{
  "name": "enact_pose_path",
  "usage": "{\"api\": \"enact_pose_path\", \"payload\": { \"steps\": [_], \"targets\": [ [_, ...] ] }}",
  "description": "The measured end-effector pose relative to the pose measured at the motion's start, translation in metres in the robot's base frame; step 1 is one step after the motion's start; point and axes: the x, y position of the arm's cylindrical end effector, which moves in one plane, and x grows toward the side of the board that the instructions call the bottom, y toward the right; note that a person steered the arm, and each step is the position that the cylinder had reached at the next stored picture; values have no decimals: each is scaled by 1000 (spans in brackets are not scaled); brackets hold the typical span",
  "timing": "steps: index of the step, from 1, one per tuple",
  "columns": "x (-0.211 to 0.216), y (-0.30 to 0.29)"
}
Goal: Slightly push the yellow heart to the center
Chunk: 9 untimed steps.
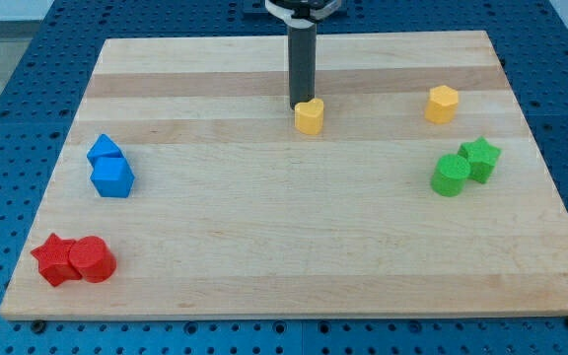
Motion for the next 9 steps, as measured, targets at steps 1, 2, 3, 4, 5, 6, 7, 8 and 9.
{"api": "enact_pose_path", "payload": {
  "steps": [1, 2, 3, 4, 5, 6, 7, 8, 9],
  "targets": [
    [0, 0],
    [-17, 0],
    [-45, 6],
    [-44, 34],
    [-38, 34],
    [-9, 34],
    [-5, 28],
    [14, 0],
    [26, -9]
  ]
}}
